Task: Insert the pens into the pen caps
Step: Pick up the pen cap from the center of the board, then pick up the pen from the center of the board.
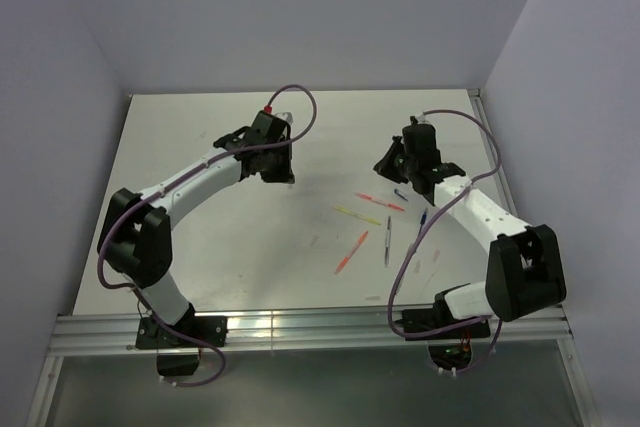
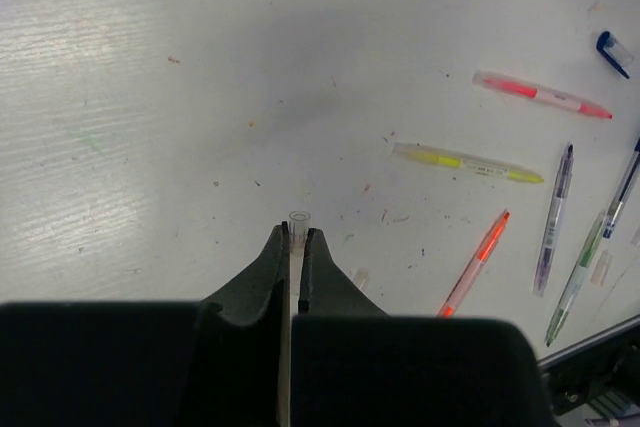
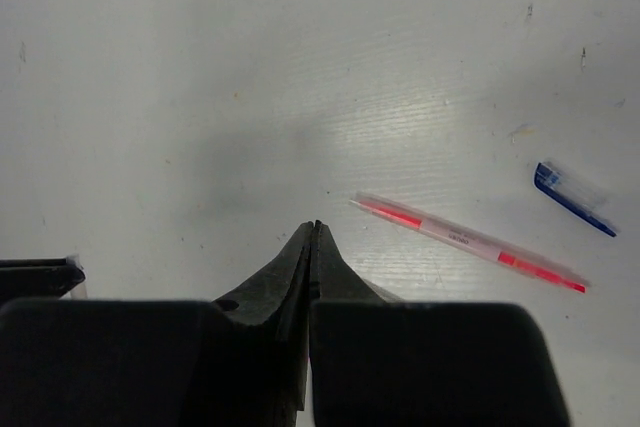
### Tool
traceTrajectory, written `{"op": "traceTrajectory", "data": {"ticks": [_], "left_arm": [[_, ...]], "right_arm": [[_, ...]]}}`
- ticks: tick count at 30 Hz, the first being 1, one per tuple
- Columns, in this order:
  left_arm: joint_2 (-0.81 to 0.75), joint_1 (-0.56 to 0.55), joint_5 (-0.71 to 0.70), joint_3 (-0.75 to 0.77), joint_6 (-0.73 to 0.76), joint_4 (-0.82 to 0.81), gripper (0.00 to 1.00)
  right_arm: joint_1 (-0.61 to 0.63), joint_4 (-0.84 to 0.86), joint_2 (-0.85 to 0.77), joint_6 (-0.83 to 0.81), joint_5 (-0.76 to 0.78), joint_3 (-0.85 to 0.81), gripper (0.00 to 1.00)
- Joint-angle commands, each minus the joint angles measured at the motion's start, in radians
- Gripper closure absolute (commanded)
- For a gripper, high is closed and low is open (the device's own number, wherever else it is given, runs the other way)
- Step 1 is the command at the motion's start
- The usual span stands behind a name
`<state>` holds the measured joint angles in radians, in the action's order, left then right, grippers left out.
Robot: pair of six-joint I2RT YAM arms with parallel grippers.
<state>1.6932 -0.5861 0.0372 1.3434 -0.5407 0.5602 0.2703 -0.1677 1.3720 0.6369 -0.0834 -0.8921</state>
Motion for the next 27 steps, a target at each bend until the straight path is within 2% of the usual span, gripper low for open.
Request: {"op": "traceTrajectory", "data": {"ticks": [1,9,10,15,16,17,19,27], "left_arm": [[-0.067,0.012,0.067,-0.019,0.034,-0.016,1.0],[-0.101,0.037,0.118,-0.073,0.038,-0.054,1.0],[-0.102,0.04,0.118,-0.075,0.038,-0.057,1.0],[-0.119,0.048,0.124,-0.096,0.031,-0.072,1.0],[-0.125,0.046,0.124,-0.099,0.028,-0.074,1.0],[-0.127,0.048,0.122,-0.104,0.027,-0.077,1.0],[-0.133,0.048,0.124,-0.108,0.022,-0.083,1.0],[-0.161,0.049,0.144,-0.13,-0.005,-0.106,1.0]], "right_arm": [[0.006,-0.047,-0.065,-0.029,0.042,-0.022,1.0],[0.101,-0.222,-0.108,0.027,0.148,-0.047,0.91],[0.136,-0.26,-0.109,0.067,0.169,-0.047,0.91],[0.205,-0.297,-0.148,0.217,0.212,0.019,0.79],[0.216,-0.312,-0.152,0.242,0.224,0.027,0.79],[0.24,-0.328,-0.157,0.266,0.269,0.03,0.85],[0.268,-0.372,-0.151,0.334,0.292,0.033,0.87],[0.414,-0.473,-0.091,0.556,0.363,0.032,0.84]]}}
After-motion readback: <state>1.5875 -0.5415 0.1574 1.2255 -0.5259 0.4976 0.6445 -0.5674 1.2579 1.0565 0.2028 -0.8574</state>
